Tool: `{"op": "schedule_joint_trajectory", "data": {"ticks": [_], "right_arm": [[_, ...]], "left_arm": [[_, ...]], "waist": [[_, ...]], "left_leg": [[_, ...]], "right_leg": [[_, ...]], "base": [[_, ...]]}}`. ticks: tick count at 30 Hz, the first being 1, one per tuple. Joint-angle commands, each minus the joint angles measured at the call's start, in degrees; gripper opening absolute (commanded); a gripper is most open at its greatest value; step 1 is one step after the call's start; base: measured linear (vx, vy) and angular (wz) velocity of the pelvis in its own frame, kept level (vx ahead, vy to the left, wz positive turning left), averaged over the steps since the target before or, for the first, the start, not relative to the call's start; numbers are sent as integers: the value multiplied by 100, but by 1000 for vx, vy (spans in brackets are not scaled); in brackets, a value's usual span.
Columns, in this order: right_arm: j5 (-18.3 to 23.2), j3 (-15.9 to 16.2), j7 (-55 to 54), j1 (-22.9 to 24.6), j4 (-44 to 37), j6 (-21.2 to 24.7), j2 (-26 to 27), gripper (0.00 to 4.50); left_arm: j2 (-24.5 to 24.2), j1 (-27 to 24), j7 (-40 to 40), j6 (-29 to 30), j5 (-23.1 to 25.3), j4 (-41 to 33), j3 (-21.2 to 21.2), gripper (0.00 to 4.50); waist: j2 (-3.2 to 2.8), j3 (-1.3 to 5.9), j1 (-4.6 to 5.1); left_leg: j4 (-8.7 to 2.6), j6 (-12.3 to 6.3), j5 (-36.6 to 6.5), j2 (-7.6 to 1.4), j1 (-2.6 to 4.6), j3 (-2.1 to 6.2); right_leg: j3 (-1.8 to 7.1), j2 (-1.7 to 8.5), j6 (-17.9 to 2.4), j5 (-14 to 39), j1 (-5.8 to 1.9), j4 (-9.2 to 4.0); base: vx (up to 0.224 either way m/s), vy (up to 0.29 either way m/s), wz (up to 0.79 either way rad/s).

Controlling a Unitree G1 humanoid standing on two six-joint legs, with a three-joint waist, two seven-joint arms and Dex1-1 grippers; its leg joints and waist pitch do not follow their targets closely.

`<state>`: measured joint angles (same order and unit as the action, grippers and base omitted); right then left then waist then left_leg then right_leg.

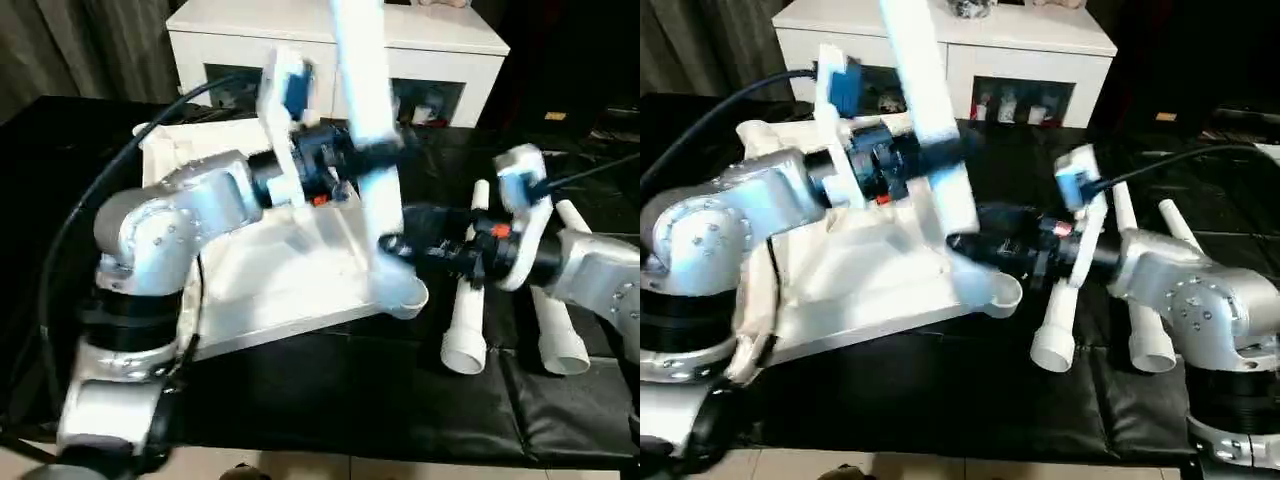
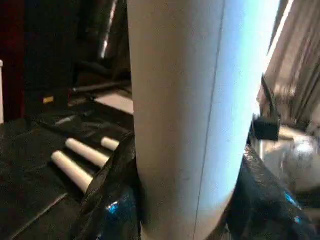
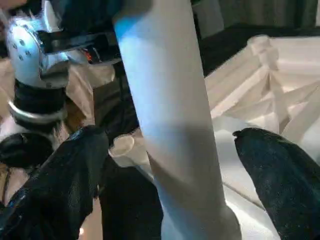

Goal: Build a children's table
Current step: Pick table leg

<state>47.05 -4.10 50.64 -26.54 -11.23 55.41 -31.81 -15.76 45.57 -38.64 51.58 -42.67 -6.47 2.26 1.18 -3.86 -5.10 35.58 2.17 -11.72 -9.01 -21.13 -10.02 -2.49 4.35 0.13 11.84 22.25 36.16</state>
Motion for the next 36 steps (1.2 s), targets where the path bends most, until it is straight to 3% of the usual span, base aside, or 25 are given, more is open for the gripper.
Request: {"op": "schedule_joint_trajectory", "data": {"ticks": [1, 8, 18, 36], "right_arm": [[-154, 133, 95, -26, -169, -108, -107, 450], [-370, 512, 239, -99, -127, -206, -202, 450], [-672, 814, 298, -147, 22, -455, -162, 450], [-825, 1059, 531, -60, -44, -607, -201, 298]], "left_arm": [[-77, 50, -207, -148, 160, -105, 155, 182], [-218, 129, -557, -322, 244, -144, 416, 181], [-337, 73, -1019, -386, 241, -318, 643, 181], [-266, 104, -1221, -408, 286, -302, 753, 181]], "waist": [[51, 408, 9], [83, 422, 11], [76, 412, 13], [69, 429, 6]], "left_leg": [[-420, -45, -329, -361, 67, 103], [-406, -71, -201, -358, 55, 96], [-411, -54, -263, -363, 62, 92], [-397, -121, -216, -364, 62, 93]], "right_leg": [[261, 393, -1318, 698, -280, -402], [265, 399, -1418, 385, -289, -358], [266, 401, -1436, 502, -278, -360], [267, 401, -1523, 309, -296, -335]], "base": [[0, 0, 0], [0, 0, 0], [0, 0, 0], [0, 0, 0]]}}
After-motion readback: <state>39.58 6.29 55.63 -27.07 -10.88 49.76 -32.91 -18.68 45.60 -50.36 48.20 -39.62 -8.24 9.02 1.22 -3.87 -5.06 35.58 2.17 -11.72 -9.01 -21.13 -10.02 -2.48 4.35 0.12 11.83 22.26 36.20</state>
